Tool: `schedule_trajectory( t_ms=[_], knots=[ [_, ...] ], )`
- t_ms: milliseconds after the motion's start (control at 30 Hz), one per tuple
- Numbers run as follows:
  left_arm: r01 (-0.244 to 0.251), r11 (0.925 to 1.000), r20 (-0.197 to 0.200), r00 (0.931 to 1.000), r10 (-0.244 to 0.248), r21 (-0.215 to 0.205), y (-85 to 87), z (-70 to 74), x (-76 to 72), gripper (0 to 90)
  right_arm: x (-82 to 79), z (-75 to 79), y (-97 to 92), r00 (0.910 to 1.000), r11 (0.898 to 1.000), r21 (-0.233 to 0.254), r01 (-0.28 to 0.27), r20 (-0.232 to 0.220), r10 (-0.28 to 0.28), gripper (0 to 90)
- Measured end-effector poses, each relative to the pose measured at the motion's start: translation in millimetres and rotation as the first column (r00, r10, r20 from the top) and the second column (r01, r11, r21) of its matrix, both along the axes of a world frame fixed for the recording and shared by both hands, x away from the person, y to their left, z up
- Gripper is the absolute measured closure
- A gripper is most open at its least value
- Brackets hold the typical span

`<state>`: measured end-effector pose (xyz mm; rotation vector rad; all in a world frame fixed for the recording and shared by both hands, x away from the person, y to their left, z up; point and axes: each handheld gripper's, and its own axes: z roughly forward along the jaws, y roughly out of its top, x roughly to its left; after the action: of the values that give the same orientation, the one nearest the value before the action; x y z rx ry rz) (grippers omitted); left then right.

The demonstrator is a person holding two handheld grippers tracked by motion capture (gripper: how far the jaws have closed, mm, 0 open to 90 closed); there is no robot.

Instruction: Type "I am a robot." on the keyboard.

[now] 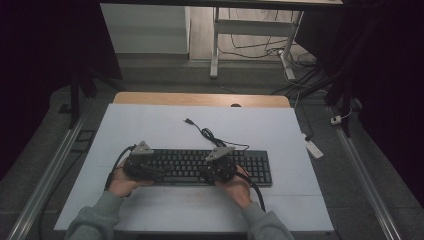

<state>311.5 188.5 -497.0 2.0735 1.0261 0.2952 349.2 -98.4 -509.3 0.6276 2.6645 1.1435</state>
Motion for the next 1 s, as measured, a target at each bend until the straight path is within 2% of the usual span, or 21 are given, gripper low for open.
schedule_trajectory(
  t_ms=[33, 100, 233, 367, 600, 1000],
  knots=[
    [-0.002, 1.0, 0.0, 1.0, 0.002, -0.001, 0.2, 0.1, -0.1, 26.0, -0.9, 3.3, -1.5, 0.9999, 1.0, 0.015, 0.005, 0.012, -0.005, 89.2],
    [0.0, 1.0, 0.001, 1.0, 0.0, 0.0, 0.7, 0.1, 0.1, 26.0, -1.3, 10.0, -7.2, 0.9989, 0.999, 0.041, 0.026, 0.038, -0.028, 80.2],
    [-0.001, 1.0, 0.002, 1.0, 0.001, 0.002, 0.2, 0.2, -0.4, 25.9, -1.4, 16.4, -22.4, 0.9953, 0.994, 0.079, 0.079, 0.049, -0.084, 65.7],
    [0.0, 1.0, 0.005, 1.0, 0.0, 0.002, 0.1, 0.4, -0.6, 25.9, -4.5, 17.1, -37.9, 0.9931, 0.992, 0.082, 0.095, 0.062, -0.1, 57.2],
    [0.001, 1.0, 0.004, 1.0, -0.001, 0.009, -0.9, -0.1, -0.5, 25.7, -6.6, 17.2, -62.5, 0.987, 0.984, 0.114, 0.134, 0.074, -0.143, 53.9],
    [-0.02, 0.9997, 0.023, 0.9995, 0.02, 0.012, 1.3, 0.0, -3.6, 25.7, -13.7, 18.3, -85.3, 0.9792, 0.981, 0.113, 0.159, 0.108, -0.172, 53.4]
  ],
)
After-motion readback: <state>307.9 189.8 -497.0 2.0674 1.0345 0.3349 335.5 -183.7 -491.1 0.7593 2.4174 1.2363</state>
